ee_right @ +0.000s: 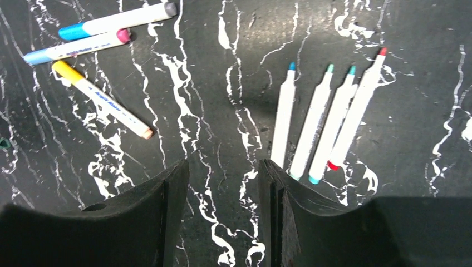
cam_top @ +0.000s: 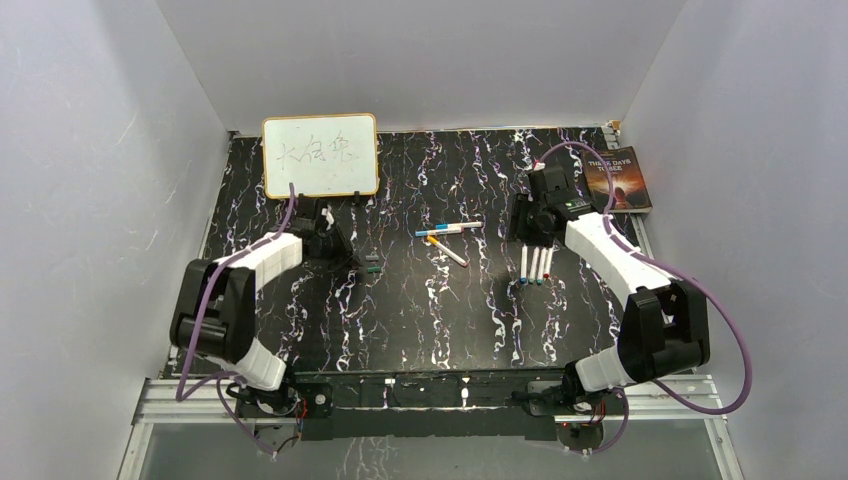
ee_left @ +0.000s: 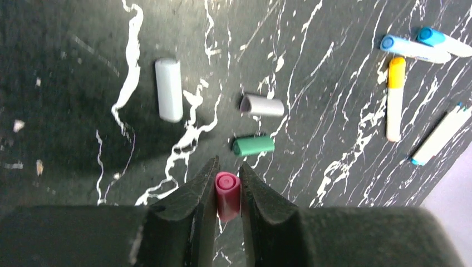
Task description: Open the pen caps
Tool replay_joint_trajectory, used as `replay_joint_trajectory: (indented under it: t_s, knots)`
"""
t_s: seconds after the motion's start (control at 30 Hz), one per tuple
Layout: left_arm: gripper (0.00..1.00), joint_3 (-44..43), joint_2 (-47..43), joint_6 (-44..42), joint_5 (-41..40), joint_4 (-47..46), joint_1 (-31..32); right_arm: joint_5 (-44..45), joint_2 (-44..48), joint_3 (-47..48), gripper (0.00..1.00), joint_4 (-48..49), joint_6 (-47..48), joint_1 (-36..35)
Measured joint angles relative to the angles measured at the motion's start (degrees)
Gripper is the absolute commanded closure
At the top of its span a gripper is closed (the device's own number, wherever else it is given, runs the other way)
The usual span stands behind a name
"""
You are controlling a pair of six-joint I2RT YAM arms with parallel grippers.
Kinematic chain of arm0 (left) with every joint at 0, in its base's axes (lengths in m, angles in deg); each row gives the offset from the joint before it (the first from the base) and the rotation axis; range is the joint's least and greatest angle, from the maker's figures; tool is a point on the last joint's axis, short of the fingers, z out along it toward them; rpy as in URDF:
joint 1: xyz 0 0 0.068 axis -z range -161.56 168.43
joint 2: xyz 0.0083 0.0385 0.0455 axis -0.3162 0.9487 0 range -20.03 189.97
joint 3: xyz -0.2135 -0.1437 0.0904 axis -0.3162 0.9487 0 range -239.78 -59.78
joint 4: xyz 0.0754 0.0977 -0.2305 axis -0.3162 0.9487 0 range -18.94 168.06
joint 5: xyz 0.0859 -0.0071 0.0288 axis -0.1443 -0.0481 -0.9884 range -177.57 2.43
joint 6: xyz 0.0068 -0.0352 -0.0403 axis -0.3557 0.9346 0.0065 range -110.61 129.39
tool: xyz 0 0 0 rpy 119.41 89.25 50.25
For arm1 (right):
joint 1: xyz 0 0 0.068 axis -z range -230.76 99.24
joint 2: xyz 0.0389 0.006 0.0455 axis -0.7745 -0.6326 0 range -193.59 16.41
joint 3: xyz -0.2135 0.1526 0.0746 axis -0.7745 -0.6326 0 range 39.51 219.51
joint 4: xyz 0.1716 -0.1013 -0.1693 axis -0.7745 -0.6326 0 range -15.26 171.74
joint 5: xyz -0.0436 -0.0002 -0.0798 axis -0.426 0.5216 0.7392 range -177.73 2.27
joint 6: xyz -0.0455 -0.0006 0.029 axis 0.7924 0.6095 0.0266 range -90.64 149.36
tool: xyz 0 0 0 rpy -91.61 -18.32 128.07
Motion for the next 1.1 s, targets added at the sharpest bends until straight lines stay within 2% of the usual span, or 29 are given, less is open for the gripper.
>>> replay_joint_trajectory:
  t_s: [0.1,0.17,0.3,0.43,0.67,0.73,0.77,0.8,1.1]
  knots:
    - [0.62,-2.58,3.78,-0.59,-0.31,-0.63,-0.04,-2.43,0.0,0.0,0.53,0.11,0.22,0.0]
    - [0.56,-4.09,5.53,-1.03,-0.61,-0.9,-0.09,-3.91,-0.02,0.0,0.52,0.31,0.37,0.0]
    - [0.51,-5.9,7.1,-1.42,-0.79,-1.29,-0.22,-5.84,-1.01,0.07,0.52,1.33,0.59,0.0]
    - [0.45,-6.21,6.62,-1.6,-0.83,-0.85,-0.26,-7.04,-5.99,1.05,0.52,2.45,0.74,-0.07]
    - [0.25,-6.23,-3.02,-1.6,-0.7,3.15,-0.26,-7.85,-13.31,6.82,0.52,3.04,1.66,-1.75]
    - [0.15,-6.27,-6.6,-1.62,-0.42,3.98,-0.26,-7.85,-14.62,9.09,0.52,3.41,1.86,-2.84]
    - [0.05,-6.29,-8.35,-1.7,-0.22,4.59,-0.26,-7.8,-15.3,10.19,0.52,3.74,1.99,-3.56]
    - [0.02,-6.29,-10.1,-1.7,0.04,5.25,-0.26,-7.74,-15.91,11.13,0.52,3.96,2.16,-4.42]
    - [0.02,-6.27,-21.7,-1.6,2.23,11.93,-0.26,-5.01,-23.61,14.95,0.52,4.79,3.82,-13.79]
